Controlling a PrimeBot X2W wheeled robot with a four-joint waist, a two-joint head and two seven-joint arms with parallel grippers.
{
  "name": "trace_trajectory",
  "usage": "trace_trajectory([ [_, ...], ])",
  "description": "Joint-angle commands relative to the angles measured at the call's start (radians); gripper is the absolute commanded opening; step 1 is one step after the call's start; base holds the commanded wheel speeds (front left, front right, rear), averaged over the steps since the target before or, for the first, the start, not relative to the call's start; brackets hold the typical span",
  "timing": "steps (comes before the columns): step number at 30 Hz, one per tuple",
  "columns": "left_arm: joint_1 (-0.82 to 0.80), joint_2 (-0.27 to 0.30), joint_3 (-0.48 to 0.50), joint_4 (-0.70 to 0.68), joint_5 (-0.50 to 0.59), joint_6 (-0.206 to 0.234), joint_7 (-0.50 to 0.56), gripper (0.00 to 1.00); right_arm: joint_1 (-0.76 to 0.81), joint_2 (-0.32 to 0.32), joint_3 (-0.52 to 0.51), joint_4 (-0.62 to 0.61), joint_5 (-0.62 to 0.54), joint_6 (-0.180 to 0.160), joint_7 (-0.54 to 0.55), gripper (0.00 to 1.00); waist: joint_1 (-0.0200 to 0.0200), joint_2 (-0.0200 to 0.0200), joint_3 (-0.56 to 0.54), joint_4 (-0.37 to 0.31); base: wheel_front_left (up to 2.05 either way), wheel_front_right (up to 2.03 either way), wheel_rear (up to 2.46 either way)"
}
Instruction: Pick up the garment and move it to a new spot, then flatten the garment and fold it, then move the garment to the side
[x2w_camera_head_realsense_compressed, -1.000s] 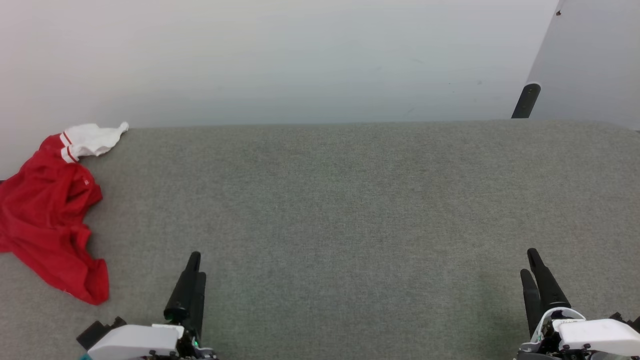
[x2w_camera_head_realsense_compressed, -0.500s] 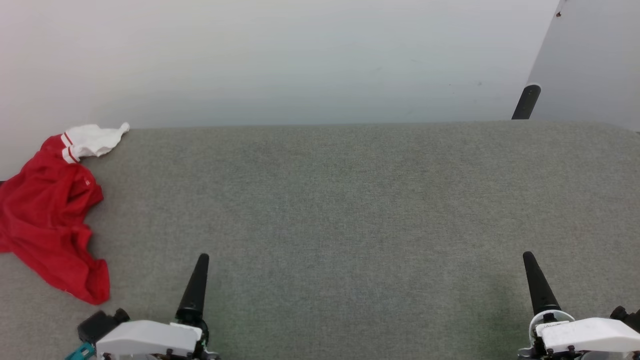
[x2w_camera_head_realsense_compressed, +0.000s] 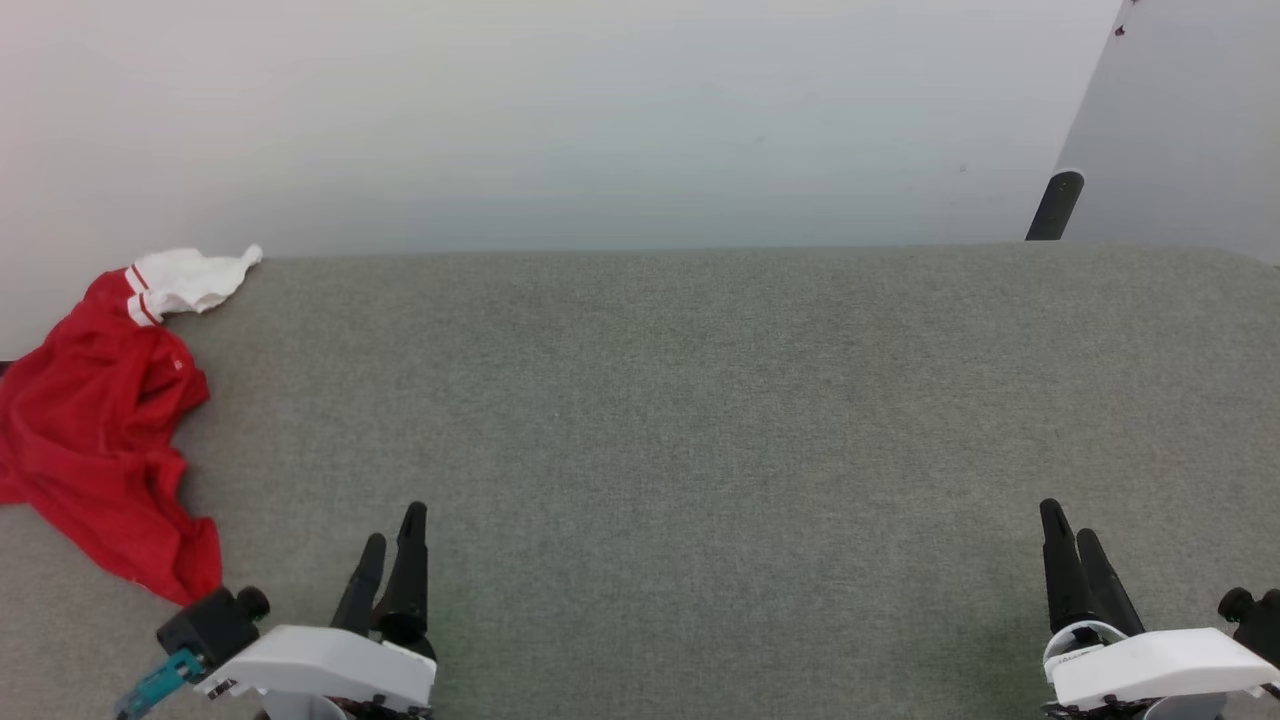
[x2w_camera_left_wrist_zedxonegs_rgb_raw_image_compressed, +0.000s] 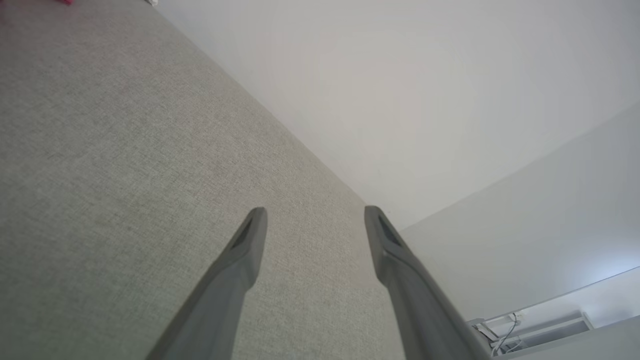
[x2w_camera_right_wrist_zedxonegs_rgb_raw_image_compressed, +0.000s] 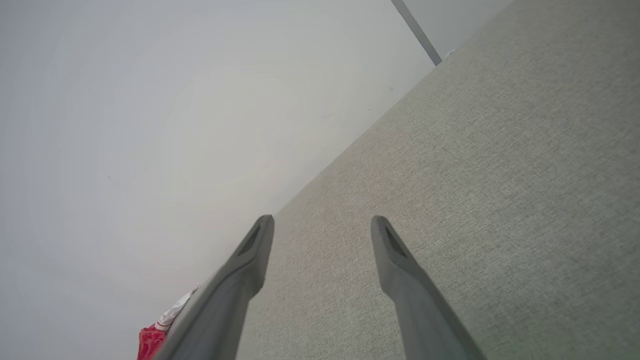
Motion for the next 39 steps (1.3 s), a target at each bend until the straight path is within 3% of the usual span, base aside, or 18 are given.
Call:
trace_trajectory([
  [1, -0.015, 0.004, 0.001, -0.018, 0.062, 0.006, -0.010, 1.00, -0.015, 0.000, 0.000, -0.016, -0.042, 0.001, -0.011, 1.00, -0.0001, 0.0000, 0.000, 0.001, 0.00, 0.00, 0.00],
  [17, 0.000, -0.005, 0.010, -0.096, 0.460, 0.008, -0.056, 1.00, -0.012, 0.000, 0.000, -0.031, -0.280, 0.001, -0.052, 1.00, -0.0001, 0.0000, -0.004, 0.006, 0.00, 0.00, 0.00],
  [39, 0.014, 0.002, -0.007, -0.157, 0.733, 0.003, -0.109, 1.00, -0.010, -0.001, 0.012, -0.042, -0.475, 0.001, -0.101, 1.00, -0.0001, 0.0000, -0.005, 0.009, 0.00, 0.00, 0.00],
])
